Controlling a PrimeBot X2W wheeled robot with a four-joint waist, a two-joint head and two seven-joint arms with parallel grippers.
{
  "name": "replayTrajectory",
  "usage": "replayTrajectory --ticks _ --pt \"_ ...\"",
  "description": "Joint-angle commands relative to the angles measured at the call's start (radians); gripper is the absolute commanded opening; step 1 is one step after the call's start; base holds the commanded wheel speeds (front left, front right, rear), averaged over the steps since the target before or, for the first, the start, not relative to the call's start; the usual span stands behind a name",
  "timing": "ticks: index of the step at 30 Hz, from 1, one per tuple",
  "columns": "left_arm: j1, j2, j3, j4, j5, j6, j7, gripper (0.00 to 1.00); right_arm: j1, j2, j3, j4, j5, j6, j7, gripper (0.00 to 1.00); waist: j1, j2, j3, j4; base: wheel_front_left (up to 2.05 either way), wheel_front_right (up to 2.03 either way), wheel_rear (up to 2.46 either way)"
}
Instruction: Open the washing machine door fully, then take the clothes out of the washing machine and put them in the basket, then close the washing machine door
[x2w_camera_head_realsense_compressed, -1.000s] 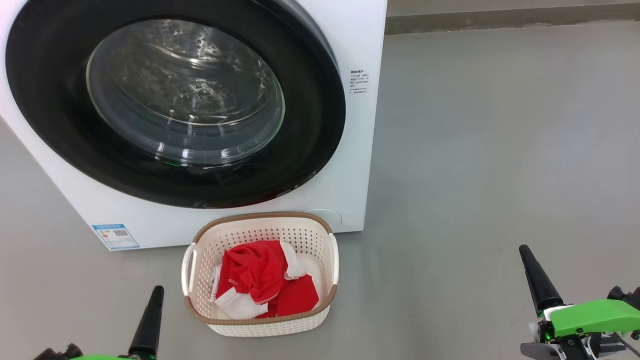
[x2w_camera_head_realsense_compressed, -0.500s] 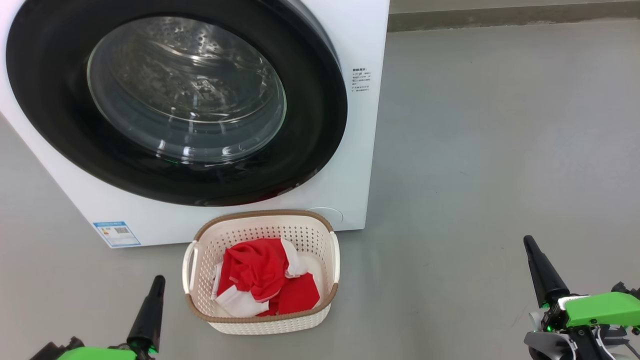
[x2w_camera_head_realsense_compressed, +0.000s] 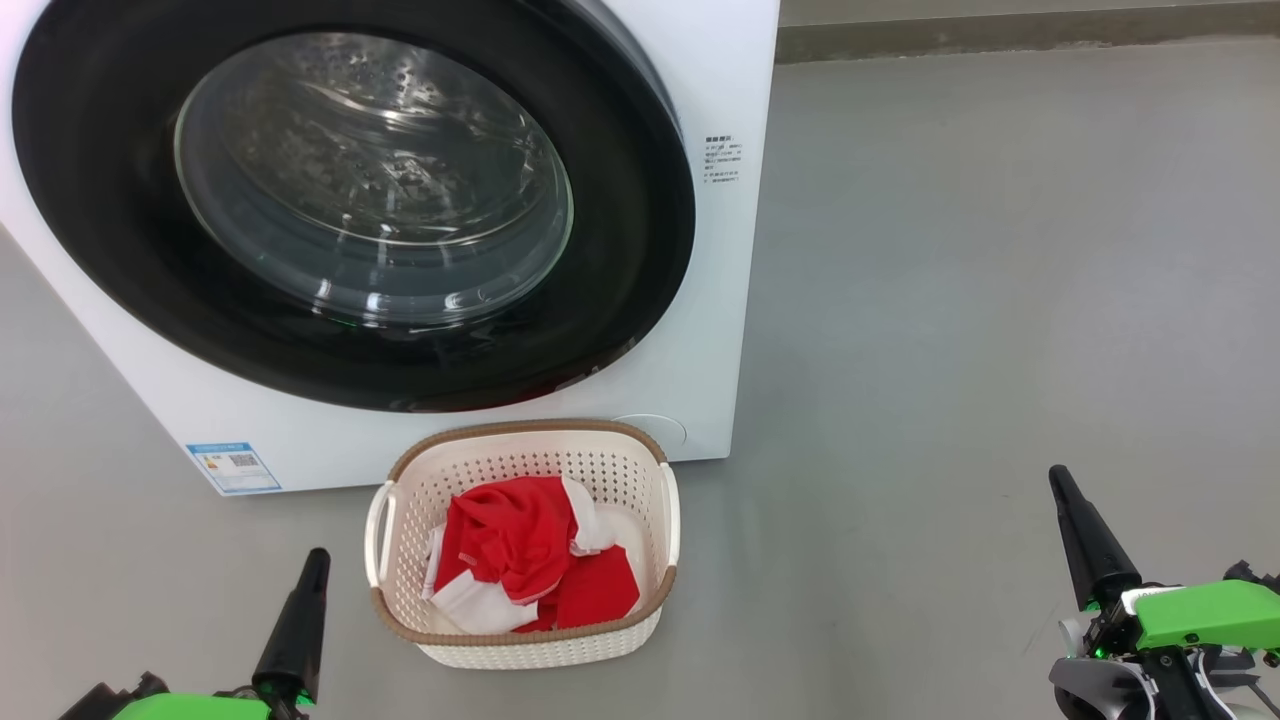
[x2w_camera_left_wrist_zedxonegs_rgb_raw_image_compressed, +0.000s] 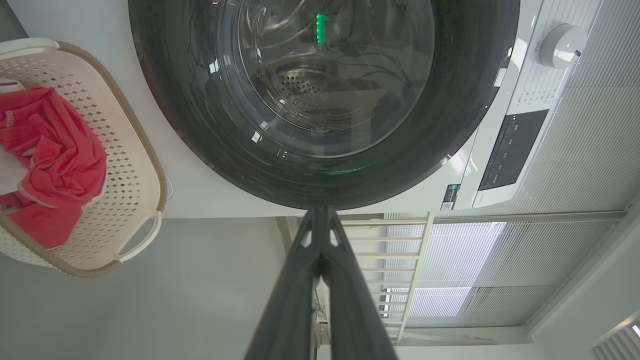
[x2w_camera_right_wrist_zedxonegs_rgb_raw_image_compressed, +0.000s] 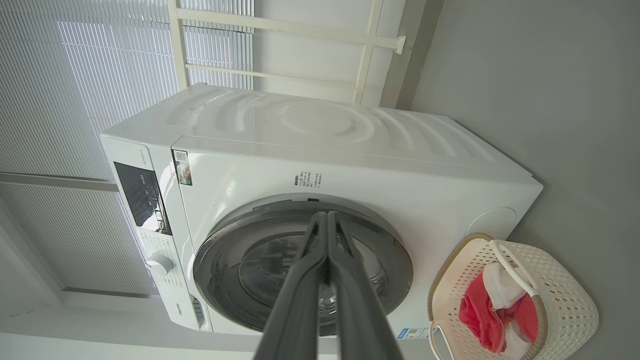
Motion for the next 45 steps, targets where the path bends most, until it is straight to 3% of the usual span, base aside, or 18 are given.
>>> replayTrajectory --ticks 1,45 --pt "-0.039 0.018 0.028 -0.020 -0.007 -0.007 0.005 0.00 -0.042 -0.015 0.016 -0.029 0.004 -0.001 0.006 0.00 0.0000 0.0000 0.000 0.000 0.00 0.00 0.00" --pt "-0.039 0.018 0.028 -0.021 -0.007 -0.007 0.005 0.00 -0.042 -0.011 0.010 -0.028 -0.001 -0.001 0.011 0.00 0.0000 0.0000 0.000 0.000 0.00 0.00 0.00"
